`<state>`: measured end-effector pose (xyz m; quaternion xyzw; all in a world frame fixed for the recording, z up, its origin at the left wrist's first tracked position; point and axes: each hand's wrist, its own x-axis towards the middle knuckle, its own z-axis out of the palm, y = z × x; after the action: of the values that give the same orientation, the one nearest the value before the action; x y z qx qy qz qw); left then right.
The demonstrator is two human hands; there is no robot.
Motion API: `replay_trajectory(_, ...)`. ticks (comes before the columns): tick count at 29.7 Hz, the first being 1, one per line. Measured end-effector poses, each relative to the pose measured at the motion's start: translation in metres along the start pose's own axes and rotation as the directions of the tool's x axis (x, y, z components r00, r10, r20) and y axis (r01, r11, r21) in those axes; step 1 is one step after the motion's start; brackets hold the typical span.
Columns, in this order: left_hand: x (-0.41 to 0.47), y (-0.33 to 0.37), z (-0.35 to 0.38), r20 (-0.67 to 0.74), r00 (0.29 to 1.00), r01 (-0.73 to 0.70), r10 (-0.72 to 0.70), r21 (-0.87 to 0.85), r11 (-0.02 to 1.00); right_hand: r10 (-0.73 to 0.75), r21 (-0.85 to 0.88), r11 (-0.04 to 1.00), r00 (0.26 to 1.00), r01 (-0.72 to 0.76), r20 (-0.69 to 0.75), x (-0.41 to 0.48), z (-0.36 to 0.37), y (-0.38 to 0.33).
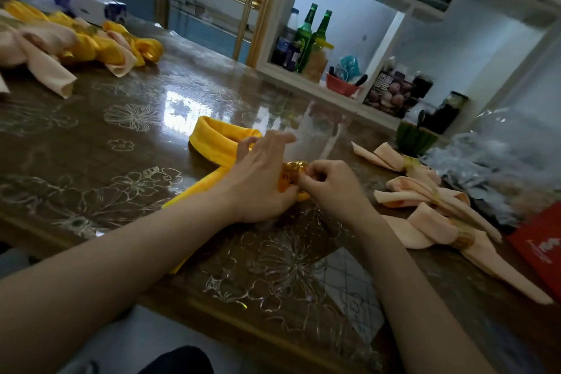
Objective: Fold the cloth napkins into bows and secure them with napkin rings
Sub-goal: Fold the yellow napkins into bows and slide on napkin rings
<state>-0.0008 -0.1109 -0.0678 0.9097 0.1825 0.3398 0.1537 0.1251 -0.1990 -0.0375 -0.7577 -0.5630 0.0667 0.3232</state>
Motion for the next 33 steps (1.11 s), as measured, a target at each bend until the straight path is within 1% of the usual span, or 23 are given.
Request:
replay_trajectory(1, 0.0, 0.0, 0.0, 0.002, 1.0, -0.011, 0.011, 0.003, 1.0, 0.008, 0.011, 1.0, 1.0, -0.008, 0.003, -0.001, 0.0, 0.001)
replay_trajectory(4, 0.002, -0.001, 0.0, 0.076, 0.996, -0.049, 0.041, 0.098, 0.994, 0.02, 0.042, 0.999, 1.0, -0.019, -0.013, -0.002, 0.001, 0.002)
replay_trajectory(5, 0.003, -0.001, 0.001, 0.083, 0.996, -0.042, 0.034, 0.102, 0.994, 0.019, 0.057, 0.998, 1.0, -0.018, -0.023, -0.002, 0.002, 0.003)
replay_trajectory(8, 0.004, -0.002, 0.001, 0.011, 1.0, -0.001, 0.001, 0.04, 0.999, 0.034, 0.154, 0.988, 0.998, -0.027, -0.046, -0.001, 0.002, 0.0)
replay_trajectory(13, 0.003, -0.003, 0.001, -0.038, 0.999, 0.009, -0.009, 0.0, 1.0, 0.139, 0.354, 0.932, 0.98, -0.081, -0.142, 0.0, 0.005, -0.003)
replay_trajectory(15, 0.003, -0.006, 0.003, -0.093, 0.996, 0.013, -0.013, 0.0, 1.0, 0.202, 0.461, 0.883, 0.959, -0.09, -0.199, 0.001, 0.007, -0.002)
replay_trajectory(17, 0.003, -0.008, 0.003, -0.148, 0.988, 0.033, -0.036, -0.018, 0.999, 0.249, 0.491, 0.866, 0.933, -0.094, -0.261, 0.0, 0.004, -0.003)
replay_trajectory(19, 0.003, -0.008, 0.002, -0.16, 0.985, 0.065, -0.07, -0.037, 0.997, 0.235, 0.417, 0.904, 0.921, -0.09, -0.312, -0.002, -0.002, -0.005)
replay_trajectory(21, 0.004, -0.008, 0.001, -0.147, 0.982, 0.11, -0.115, -0.042, 0.993, 0.204, 0.333, 0.938, 0.931, -0.098, -0.303, -0.005, -0.007, -0.007)
replay_trajectory(23, 0.005, -0.011, 0.001, -0.152, 0.979, 0.133, -0.136, -0.03, 0.991, 0.208, 0.249, 0.955, 0.96, -0.158, -0.189, -0.005, -0.014, -0.009)
replay_trajectory(24, 0.002, -0.011, 0.003, -0.126, 0.982, 0.143, -0.144, -0.011, 0.99, 0.207, 0.155, 0.969, 0.975, -0.193, -0.083, -0.006, -0.014, -0.008)
replay_trajectory(25, 0.002, -0.01, 0.005, -0.089, 0.984, 0.153, -0.152, 0.005, 0.988, 0.186, 0.008, 0.983, 0.983, -0.186, 0.014, -0.004, -0.016, -0.007)
replay_trajectory(26, 0.002, -0.01, 0.007, -0.059, 0.986, 0.158, -0.158, 0.009, 0.987, 0.157, -0.152, 0.978, 0.984, -0.142, 0.087, -0.001, -0.015, -0.006)
replay_trajectory(27, 0.005, -0.012, 0.003, -0.037, 0.988, 0.15, -0.149, 0.036, 0.988, 0.116, -0.264, 0.961, 0.987, -0.082, 0.113, 0.008, -0.013, -0.012)
replay_trajectory(28, 0.004, -0.009, 0.005, -0.031, 0.987, 0.16, -0.159, 0.028, 0.987, 0.071, -0.337, 0.941, 0.991, -0.028, 0.117, 0.011, -0.011, -0.016)
replay_trajectory(29, 0.006, -0.01, 0.002, -0.037, 0.984, 0.173, -0.172, 0.031, 0.984, 0.027, -0.327, 0.945, 0.994, 0.008, 0.104, 0.02, -0.008, -0.024)
replay_trajectory(30, 0.007, -0.011, 0.002, -0.059, 0.98, 0.191, -0.19, 0.007, 0.982, 0.014, -0.279, 0.96, 0.996, 0.012, 0.093, 0.025, -0.007, -0.031)
replay_trajectory(33, 0.007, -0.012, -0.003, -0.102, 0.958, 0.262, -0.266, -0.05, 0.964, 0.089, -0.05, 0.995, 0.988, -0.083, 0.129, 0.036, -0.008, -0.035)
